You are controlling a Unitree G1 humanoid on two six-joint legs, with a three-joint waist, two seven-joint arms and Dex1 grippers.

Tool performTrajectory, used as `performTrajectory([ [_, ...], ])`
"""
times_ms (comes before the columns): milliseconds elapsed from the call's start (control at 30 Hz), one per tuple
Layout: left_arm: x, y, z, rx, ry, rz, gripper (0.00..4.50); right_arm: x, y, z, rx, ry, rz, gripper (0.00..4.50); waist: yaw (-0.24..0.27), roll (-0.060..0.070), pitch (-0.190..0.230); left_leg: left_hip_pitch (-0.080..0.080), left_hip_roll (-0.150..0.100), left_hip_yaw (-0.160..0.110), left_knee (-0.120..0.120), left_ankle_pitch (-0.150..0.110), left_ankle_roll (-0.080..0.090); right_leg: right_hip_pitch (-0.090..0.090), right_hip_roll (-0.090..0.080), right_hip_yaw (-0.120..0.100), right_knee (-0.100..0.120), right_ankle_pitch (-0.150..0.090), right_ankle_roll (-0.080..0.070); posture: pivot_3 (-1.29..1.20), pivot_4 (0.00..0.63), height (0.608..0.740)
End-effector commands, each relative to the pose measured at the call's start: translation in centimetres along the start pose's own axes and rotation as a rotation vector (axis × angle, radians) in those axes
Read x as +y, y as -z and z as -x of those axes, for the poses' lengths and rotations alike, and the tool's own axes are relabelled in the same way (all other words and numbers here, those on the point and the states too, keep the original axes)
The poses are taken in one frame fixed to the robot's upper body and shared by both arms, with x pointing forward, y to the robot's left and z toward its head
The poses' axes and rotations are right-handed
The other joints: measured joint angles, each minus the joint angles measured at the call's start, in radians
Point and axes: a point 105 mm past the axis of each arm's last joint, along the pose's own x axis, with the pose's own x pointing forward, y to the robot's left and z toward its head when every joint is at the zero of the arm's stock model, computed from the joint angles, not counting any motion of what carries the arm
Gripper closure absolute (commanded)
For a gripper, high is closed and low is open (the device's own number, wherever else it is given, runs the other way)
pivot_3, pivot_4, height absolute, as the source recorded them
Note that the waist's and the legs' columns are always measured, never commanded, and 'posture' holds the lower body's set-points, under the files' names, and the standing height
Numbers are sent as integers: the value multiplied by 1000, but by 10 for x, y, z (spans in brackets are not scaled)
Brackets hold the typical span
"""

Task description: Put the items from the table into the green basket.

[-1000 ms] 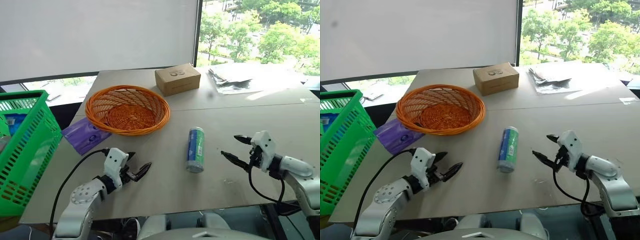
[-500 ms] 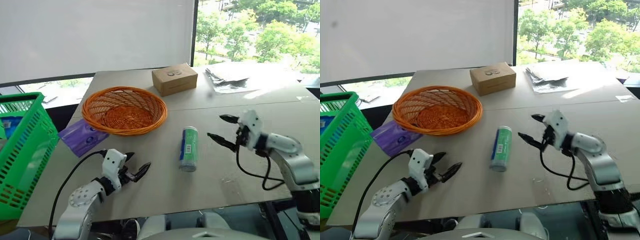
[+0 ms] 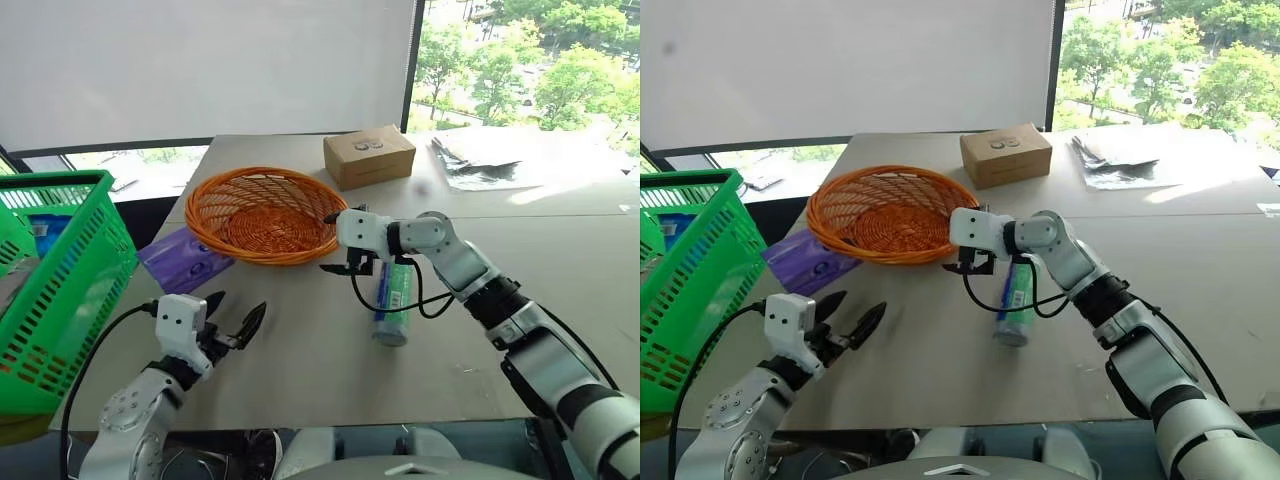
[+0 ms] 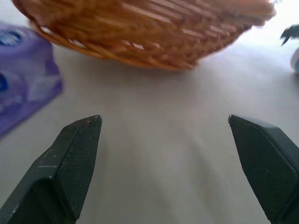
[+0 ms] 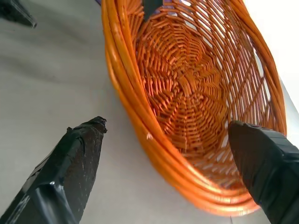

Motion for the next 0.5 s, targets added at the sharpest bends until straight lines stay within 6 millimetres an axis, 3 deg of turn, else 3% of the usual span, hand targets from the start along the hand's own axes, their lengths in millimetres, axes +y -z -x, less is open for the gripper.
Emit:
performTrajectory([
  [33,-5,-13,1,-40,23,-29,53,-5,-6,-5,-8,-9,57,0,2,0,0,0,0,0,0,0,0,0,0,0,0,0,0,168,0,740],
  [167,-6,-11,0,-42,38,-28,0,-11,-10,-12,-13,10,71,1274,0,1,0,0,0,0,-1,0,0,0,0,0,1,0,0,165,0,740],
  [333,-12,-17,-1,-81,81,-22,0,-9,-11,-16,-20,6,81,3863,-3,1,1,0,0,0,-2,0,0,0,1,0,1,0,0,152,0,740],
  [367,-15,-19,0,-92,99,-32,0,-8,-10,-17,-20,5,83,4065,-3,1,1,0,0,0,-2,0,0,0,1,0,1,0,0,155,0,740],
  [500,-24,-23,3,-127,135,-65,0,-12,-11,-14,-32,31,85,4110,-4,2,1,0,0,0,-2,0,-1,-1,0,1,0,0,0,156,0,740],
])
